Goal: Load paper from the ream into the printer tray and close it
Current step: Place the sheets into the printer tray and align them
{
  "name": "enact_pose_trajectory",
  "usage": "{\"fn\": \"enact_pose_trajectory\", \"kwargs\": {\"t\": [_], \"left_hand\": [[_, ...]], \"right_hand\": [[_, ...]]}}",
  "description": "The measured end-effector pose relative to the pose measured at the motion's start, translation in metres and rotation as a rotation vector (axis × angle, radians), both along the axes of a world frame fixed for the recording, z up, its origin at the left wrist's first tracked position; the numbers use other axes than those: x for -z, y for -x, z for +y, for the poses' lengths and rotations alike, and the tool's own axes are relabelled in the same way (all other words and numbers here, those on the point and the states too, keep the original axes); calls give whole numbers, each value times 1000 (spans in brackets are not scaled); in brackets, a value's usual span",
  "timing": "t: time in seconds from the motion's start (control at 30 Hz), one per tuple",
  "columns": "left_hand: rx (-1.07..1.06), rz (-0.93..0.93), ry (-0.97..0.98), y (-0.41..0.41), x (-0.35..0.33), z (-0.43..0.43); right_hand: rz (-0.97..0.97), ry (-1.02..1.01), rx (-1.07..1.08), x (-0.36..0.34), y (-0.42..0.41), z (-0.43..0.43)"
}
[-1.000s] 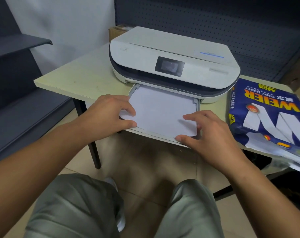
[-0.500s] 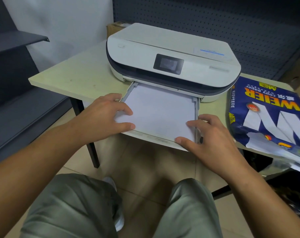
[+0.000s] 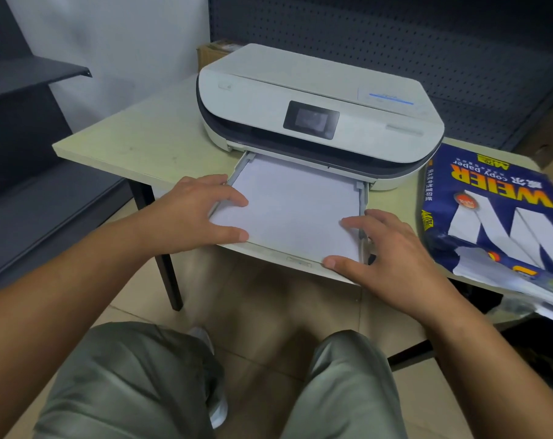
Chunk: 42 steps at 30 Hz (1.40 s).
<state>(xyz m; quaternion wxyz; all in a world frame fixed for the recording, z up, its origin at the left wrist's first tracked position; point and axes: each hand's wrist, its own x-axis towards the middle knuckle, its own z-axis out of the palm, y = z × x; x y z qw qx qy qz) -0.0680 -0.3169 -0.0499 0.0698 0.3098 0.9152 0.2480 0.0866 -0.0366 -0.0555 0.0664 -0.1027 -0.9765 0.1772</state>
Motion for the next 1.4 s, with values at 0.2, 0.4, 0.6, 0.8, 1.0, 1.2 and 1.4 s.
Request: {"fn": "enact_pose_trajectory", "kwargs": {"t": [0.2, 0.4, 0.6, 0.8, 1.0, 1.2, 1.4], "left_hand": [[36, 4, 13, 9, 2, -1], [90, -46, -24, 16, 1, 2], [105, -52, -33, 18, -1, 3], [127, -58, -37, 20, -1, 4], [142, -58, -10, 25, 4, 1], [152, -69, 10, 28, 4, -1], [150, -73, 38, 25, 0, 0]], "right_hand": [[-10, 33, 3, 0, 2, 2], [-3, 75, -12, -2, 3, 3], [47, 125, -19, -1, 3, 3], [38, 189, -45, -5, 2, 6], [19, 201, -75, -7, 5, 9], [-1, 219, -65, -11, 6, 7], [-8, 209, -44, -10, 9, 1]]}}
